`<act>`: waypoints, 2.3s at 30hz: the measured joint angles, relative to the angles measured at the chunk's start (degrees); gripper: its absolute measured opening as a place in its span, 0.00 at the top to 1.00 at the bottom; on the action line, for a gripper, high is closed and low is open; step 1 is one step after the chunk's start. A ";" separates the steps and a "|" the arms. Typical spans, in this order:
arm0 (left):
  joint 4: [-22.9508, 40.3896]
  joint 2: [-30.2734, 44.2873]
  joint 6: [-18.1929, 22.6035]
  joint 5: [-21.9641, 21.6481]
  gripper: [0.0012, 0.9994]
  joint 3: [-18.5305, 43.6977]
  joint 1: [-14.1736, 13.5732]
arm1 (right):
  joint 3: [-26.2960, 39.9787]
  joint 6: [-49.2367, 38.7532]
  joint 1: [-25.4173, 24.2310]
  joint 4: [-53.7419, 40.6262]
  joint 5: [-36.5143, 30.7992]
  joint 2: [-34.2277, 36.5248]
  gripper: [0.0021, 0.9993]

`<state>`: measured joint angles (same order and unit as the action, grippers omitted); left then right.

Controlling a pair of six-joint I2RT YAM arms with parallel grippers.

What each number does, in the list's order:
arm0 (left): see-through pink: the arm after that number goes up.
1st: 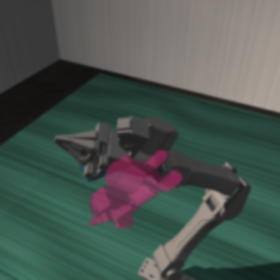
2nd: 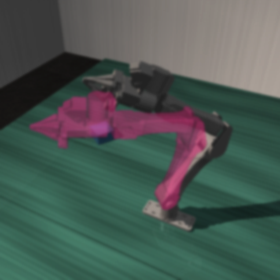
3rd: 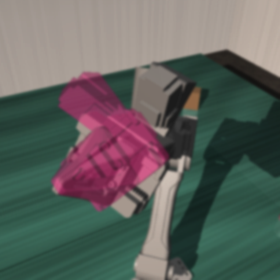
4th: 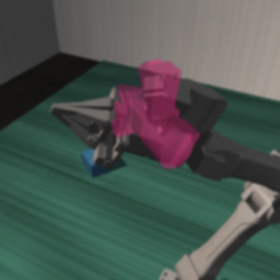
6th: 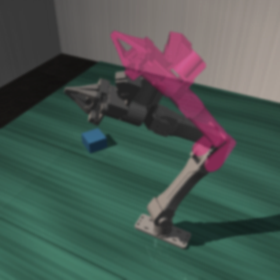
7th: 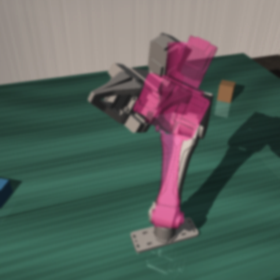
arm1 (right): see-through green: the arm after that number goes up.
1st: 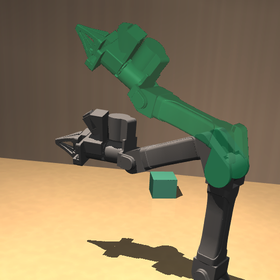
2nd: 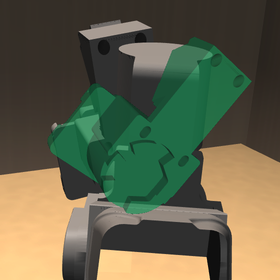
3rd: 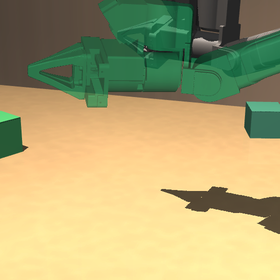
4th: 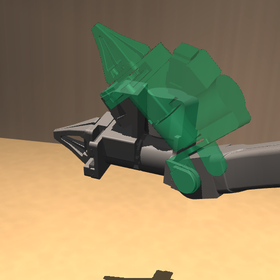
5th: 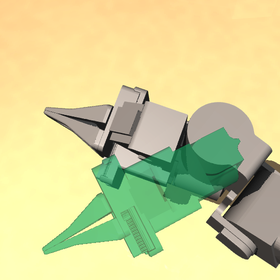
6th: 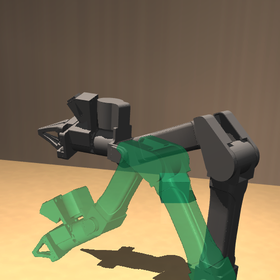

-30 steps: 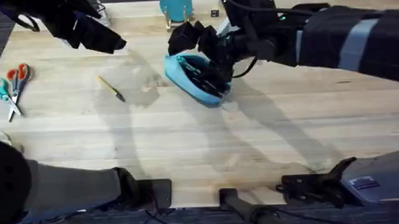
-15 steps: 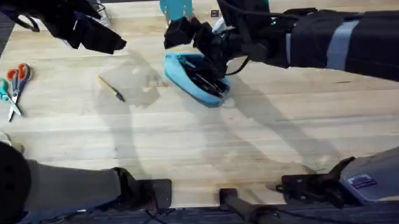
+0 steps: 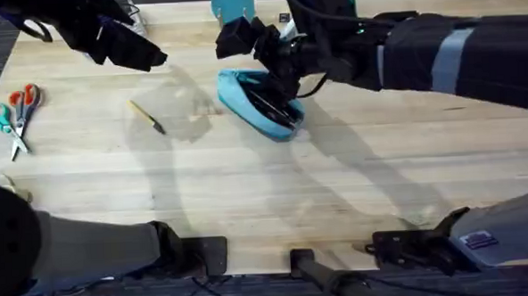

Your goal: Unzip the bag, pick up the pens from the table one at a time and place them inside, then zip the bag closed.

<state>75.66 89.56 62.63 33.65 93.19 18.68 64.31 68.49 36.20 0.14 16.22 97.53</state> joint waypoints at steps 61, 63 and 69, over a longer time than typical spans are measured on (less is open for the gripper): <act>0.96 0.00 0.00 0.00 0.01 0.00 0.00 | -0.11 5.02 1.09 -17.11 -3.61 -16.01 0.00; 1.09 0.00 0.00 0.00 0.01 0.00 0.00 | -0.09 5.84 1.68 -18.10 -4.14 -16.03 0.00; 1.07 0.00 0.00 0.00 0.01 0.00 0.00 | -0.10 8.53 2.96 -21.64 -6.18 -15.62 0.00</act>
<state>76.73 89.56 62.63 33.65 93.19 18.68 64.21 77.03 39.16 -21.50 10.03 81.91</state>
